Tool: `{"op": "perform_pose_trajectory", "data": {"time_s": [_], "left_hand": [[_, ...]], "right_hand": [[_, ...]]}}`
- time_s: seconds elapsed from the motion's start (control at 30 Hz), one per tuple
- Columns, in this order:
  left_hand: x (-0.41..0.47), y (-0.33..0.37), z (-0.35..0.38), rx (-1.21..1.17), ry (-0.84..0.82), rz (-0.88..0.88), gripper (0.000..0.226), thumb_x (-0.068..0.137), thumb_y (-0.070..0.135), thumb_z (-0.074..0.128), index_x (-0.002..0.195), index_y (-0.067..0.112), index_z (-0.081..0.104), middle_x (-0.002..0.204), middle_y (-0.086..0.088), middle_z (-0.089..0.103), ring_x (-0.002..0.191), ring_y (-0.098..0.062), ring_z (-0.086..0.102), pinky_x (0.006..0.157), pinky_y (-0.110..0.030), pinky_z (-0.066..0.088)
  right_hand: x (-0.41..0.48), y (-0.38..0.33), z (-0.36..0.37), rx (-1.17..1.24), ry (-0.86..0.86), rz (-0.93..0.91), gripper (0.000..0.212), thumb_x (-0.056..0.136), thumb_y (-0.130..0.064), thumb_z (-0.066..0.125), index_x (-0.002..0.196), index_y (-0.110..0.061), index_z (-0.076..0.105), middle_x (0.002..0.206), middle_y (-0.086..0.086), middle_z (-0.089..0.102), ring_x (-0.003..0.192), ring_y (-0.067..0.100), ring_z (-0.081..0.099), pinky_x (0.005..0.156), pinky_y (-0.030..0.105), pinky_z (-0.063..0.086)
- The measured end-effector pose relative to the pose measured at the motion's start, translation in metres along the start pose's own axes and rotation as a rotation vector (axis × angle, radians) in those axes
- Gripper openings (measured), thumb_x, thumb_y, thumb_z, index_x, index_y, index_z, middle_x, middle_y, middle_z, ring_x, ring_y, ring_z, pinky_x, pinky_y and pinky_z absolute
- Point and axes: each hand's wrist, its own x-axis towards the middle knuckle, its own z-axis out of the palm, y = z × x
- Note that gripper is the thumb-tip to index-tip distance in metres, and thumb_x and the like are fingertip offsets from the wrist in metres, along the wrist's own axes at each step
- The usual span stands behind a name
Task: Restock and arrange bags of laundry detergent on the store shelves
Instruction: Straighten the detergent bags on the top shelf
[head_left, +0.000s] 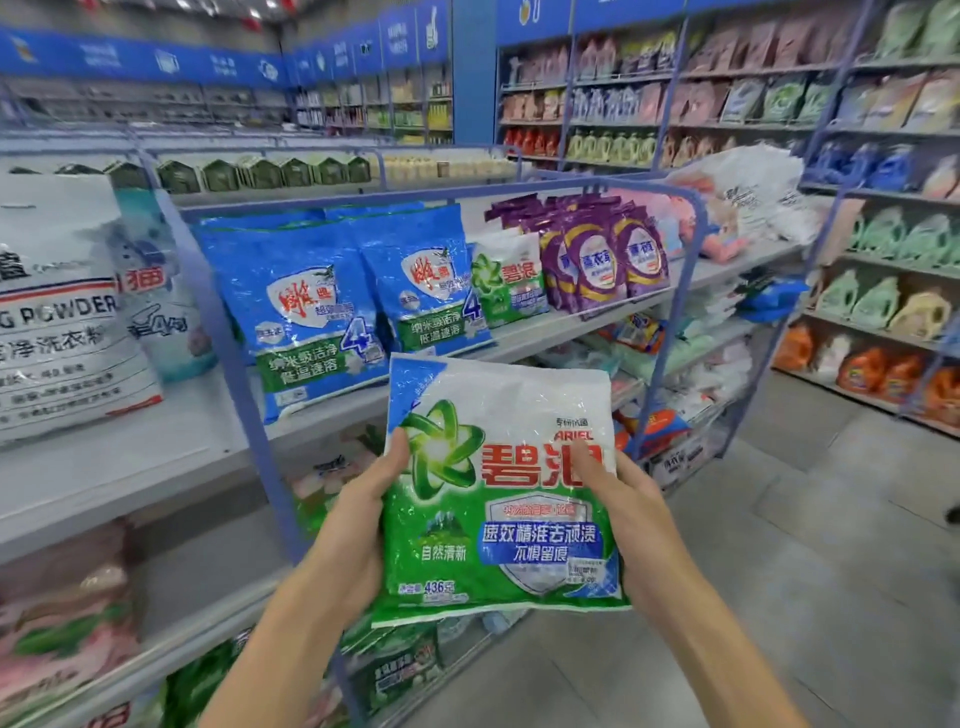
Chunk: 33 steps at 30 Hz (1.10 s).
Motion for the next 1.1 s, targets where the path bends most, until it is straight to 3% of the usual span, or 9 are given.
{"op": "perform_pose_trajectory", "data": {"time_s": [0.1, 0.23, 0.47, 0.67, 0.73, 0.8, 0.87, 0.93, 1.1], "left_hand": [[0.028, -0.006, 0.029, 0.000, -0.012, 0.046, 0.055, 0.089, 0.052, 0.054, 0.122, 0.011, 0.071, 0.115, -0.019, 0.074, 0.101, -0.040, 0.073, 0.083, -0.054, 0.060], [0.080, -0.015, 0.064, 0.010, -0.003, 0.030, 0.063, 0.087, 0.060, 0.053, 0.121, 0.010, 0.072, 0.116, -0.021, 0.073, 0.104, -0.042, 0.072, 0.096, -0.056, 0.051], [0.190, -0.010, 0.119, 0.042, -0.042, -0.015, 0.063, 0.089, 0.065, 0.053, 0.125, 0.016, 0.071, 0.120, -0.018, 0.073, 0.109, -0.041, 0.070, 0.103, -0.062, 0.047], [0.261, -0.005, 0.159, 0.093, -0.029, 0.003, 0.045, 0.089, 0.049, 0.061, 0.118, 0.017, 0.073, 0.111, -0.016, 0.076, 0.098, -0.037, 0.075, 0.087, -0.052, 0.058], [0.282, -0.002, 0.164, 0.136, 0.043, 0.052, 0.040, 0.078, 0.034, 0.073, 0.114, 0.017, 0.070, 0.103, -0.016, 0.078, 0.090, -0.038, 0.076, 0.084, -0.054, 0.059], [0.310, -0.001, 0.162, 0.174, 0.151, 0.097, 0.052, 0.069, 0.027, 0.084, 0.116, 0.015, 0.066, 0.103, -0.017, 0.078, 0.088, -0.040, 0.076, 0.087, -0.058, 0.057], [0.336, 0.001, 0.160, 0.175, 0.230, 0.133, 0.077, 0.062, 0.044, 0.094, 0.127, 0.017, 0.062, 0.115, -0.016, 0.075, 0.099, -0.041, 0.073, 0.090, -0.062, 0.055], [0.360, 0.008, 0.162, 0.138, 0.336, 0.180, 0.094, 0.053, 0.064, 0.092, 0.130, 0.020, 0.062, 0.121, -0.014, 0.072, 0.105, -0.039, 0.072, 0.092, -0.062, 0.055], [0.404, 0.042, 0.177, 0.119, 0.513, 0.351, 0.074, 0.063, 0.062, 0.085, 0.121, 0.019, 0.068, 0.111, -0.015, 0.076, 0.100, -0.038, 0.073, 0.092, -0.061, 0.055]], "right_hand": [[0.024, -0.015, -0.023, -0.015, -0.003, -0.048, 0.034, 0.085, -0.034, 0.071, 0.114, -0.019, 0.071, 0.104, 0.010, 0.079, 0.093, 0.033, 0.077, 0.091, 0.052, 0.058], [0.074, -0.032, -0.054, 0.009, 0.015, -0.066, 0.024, 0.087, -0.030, 0.071, 0.108, -0.019, 0.074, 0.102, 0.012, 0.079, 0.085, 0.031, 0.078, 0.082, 0.047, 0.063], [0.181, -0.057, -0.101, 0.085, 0.046, 0.034, 0.035, 0.087, -0.031, 0.075, 0.114, -0.009, 0.074, 0.109, 0.019, 0.076, 0.099, 0.042, 0.074, 0.097, 0.059, 0.054], [0.270, -0.072, -0.126, 0.083, 0.016, 0.072, 0.034, 0.088, -0.025, 0.076, 0.114, -0.004, 0.072, 0.108, 0.021, 0.076, 0.100, 0.045, 0.072, 0.095, 0.064, 0.054], [0.301, -0.075, -0.128, 0.057, -0.021, 0.067, 0.031, 0.091, -0.024, 0.072, 0.115, -0.006, 0.071, 0.107, 0.020, 0.076, 0.098, 0.043, 0.073, 0.094, 0.061, 0.055], [0.334, -0.078, -0.127, 0.031, -0.086, 0.049, 0.027, 0.094, -0.023, 0.070, 0.117, -0.009, 0.071, 0.108, 0.019, 0.077, 0.097, 0.040, 0.074, 0.091, 0.057, 0.058], [0.371, -0.082, -0.126, 0.015, -0.144, 0.049, 0.028, 0.093, -0.024, 0.069, 0.117, -0.010, 0.072, 0.108, 0.018, 0.077, 0.096, 0.038, 0.075, 0.088, 0.052, 0.061], [0.407, -0.087, -0.122, -0.004, -0.213, 0.030, 0.034, 0.089, -0.029, 0.072, 0.118, -0.011, 0.072, 0.108, 0.016, 0.077, 0.099, 0.037, 0.075, 0.093, 0.052, 0.058], [0.487, -0.109, -0.093, -0.064, -0.378, -0.024, 0.020, 0.094, -0.033, 0.070, 0.110, -0.023, 0.074, 0.108, 0.007, 0.079, 0.103, 0.032, 0.074, 0.100, 0.056, 0.054]]}}
